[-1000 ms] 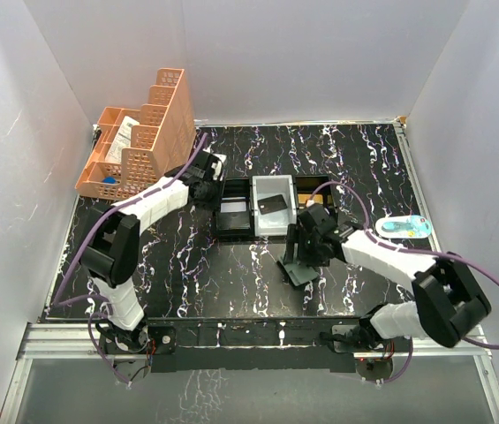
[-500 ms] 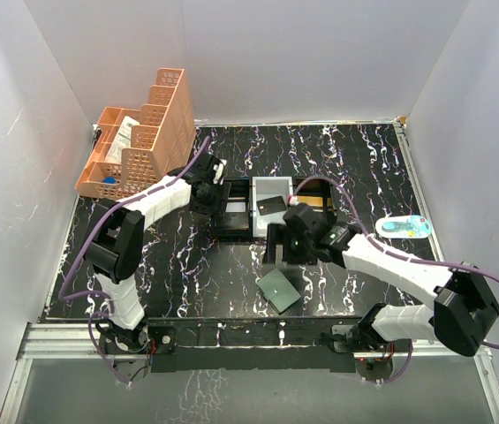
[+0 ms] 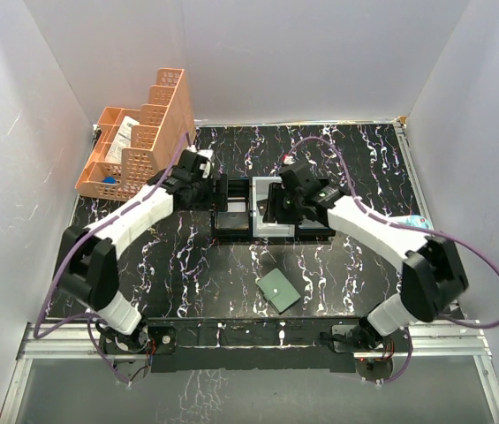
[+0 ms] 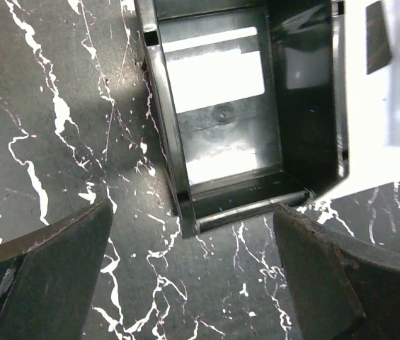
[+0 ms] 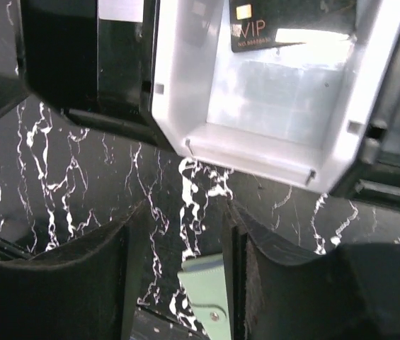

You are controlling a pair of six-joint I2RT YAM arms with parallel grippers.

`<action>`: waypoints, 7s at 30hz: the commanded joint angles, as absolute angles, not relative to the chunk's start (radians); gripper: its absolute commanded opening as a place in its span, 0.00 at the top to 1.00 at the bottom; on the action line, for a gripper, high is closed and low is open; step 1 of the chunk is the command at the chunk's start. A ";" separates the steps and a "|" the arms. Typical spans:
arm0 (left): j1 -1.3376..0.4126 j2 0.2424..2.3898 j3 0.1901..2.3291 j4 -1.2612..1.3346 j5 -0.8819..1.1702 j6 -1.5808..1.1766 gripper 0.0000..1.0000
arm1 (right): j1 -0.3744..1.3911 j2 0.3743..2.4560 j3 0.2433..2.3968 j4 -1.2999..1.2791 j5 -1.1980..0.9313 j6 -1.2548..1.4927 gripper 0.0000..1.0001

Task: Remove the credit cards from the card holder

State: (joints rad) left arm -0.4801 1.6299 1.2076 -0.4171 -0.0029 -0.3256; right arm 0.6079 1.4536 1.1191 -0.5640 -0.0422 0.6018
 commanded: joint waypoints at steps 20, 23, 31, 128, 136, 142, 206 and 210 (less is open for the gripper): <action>-0.449 1.716 1.256 -0.392 0.078 -0.358 0.24 | 0.612 1.928 1.422 -0.559 0.171 0.553 0.78; -0.449 1.746 1.269 -0.406 0.074 -0.337 0.32 | 0.611 1.957 1.434 -0.547 0.180 0.550 0.78; -0.451 1.788 1.246 -0.440 0.082 -0.280 0.60 | 0.609 2.006 1.450 -0.497 0.225 0.560 0.78; -1.025 1.575 0.978 -0.411 -0.120 -0.715 0.37 | 0.676 1.360 0.491 0.010 -0.296 1.051 0.67; -1.037 1.616 1.041 -0.473 -0.234 -0.684 0.39 | 0.676 1.367 0.508 -0.010 -0.279 1.031 0.68; -1.040 1.656 1.070 -0.474 -0.238 -0.654 0.39 | 0.677 1.378 0.528 -0.021 -0.267 1.020 0.65; -1.071 1.670 1.086 -0.689 -0.599 -0.719 0.74 | 0.698 1.450 0.586 -0.121 -0.229 0.970 1.00; -1.068 1.663 1.081 -0.691 -0.606 -0.725 0.74 | 0.698 1.448 0.585 -0.122 -0.229 0.971 1.00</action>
